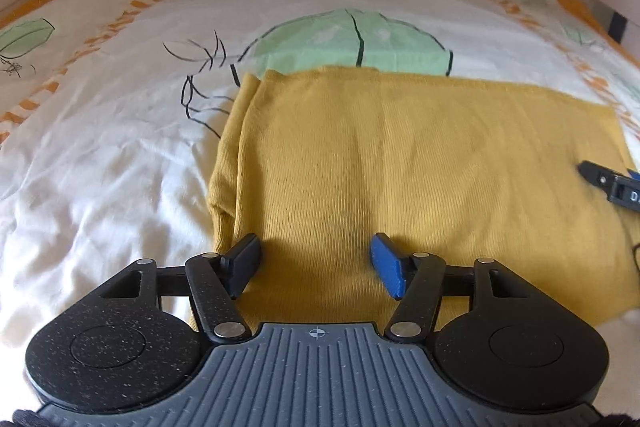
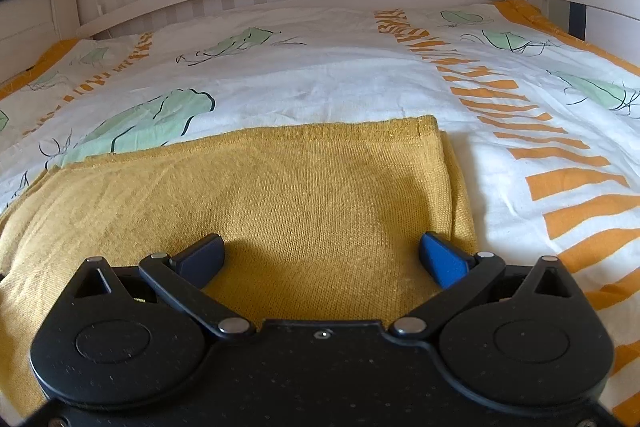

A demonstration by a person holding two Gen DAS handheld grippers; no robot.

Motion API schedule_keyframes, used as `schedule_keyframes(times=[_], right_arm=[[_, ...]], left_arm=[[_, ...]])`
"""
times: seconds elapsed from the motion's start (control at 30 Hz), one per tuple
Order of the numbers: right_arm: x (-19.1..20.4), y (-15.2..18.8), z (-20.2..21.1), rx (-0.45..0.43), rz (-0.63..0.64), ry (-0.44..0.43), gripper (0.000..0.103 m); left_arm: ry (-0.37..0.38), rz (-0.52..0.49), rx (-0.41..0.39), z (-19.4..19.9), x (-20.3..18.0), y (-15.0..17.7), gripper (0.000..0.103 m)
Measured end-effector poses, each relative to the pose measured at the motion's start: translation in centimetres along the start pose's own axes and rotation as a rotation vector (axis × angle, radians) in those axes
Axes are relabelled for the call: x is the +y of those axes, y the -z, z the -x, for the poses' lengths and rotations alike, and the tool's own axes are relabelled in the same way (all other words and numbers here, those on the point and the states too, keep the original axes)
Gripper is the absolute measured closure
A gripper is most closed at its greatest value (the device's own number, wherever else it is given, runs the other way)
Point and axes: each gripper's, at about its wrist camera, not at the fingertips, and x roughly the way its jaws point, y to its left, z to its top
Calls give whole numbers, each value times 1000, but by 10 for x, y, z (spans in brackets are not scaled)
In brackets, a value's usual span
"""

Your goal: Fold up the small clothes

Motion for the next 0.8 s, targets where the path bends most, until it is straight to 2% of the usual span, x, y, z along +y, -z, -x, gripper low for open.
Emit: schedule_keyframes(times=[0.1, 0.3, 0.8], right_arm=[[1, 0, 0, 4, 5, 5, 0], [2, -1, -1, 11, 13, 9, 0], [4, -1, -1, 19, 27, 21, 0]], left_arm=[[25, 24, 31, 3, 10, 1, 43], [48, -52, 36, 10, 17, 9, 43], [193, 54, -18, 10, 43, 17, 43]])
